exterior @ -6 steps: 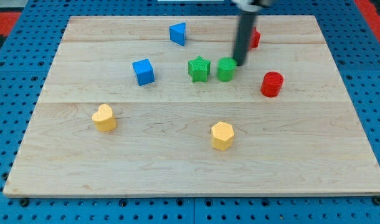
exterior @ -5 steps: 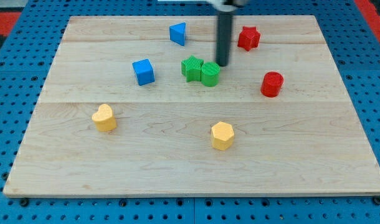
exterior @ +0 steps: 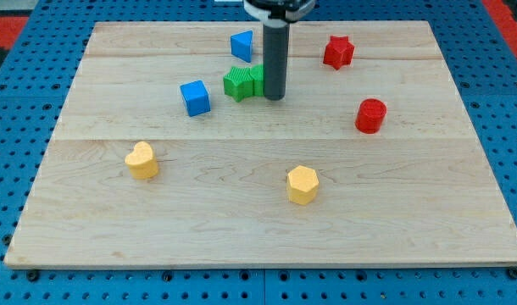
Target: Separate the green circle from the green star
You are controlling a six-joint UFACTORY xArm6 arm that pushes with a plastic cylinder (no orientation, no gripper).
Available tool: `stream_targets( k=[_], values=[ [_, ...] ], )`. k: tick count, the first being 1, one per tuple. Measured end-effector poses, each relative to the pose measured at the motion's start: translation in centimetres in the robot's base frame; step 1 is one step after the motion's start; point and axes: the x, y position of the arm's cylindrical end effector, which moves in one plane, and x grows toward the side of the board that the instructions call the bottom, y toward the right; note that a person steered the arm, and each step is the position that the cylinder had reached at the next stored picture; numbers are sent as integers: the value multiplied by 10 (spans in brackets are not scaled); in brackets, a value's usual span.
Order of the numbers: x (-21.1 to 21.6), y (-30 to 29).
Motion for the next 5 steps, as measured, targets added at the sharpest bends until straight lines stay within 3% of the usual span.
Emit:
stream_targets(
  k=[1,2,4,5],
  values=[
    [-24,-11],
    [-33,36],
    [-52,-149],
    [-76,-145]
  ],
)
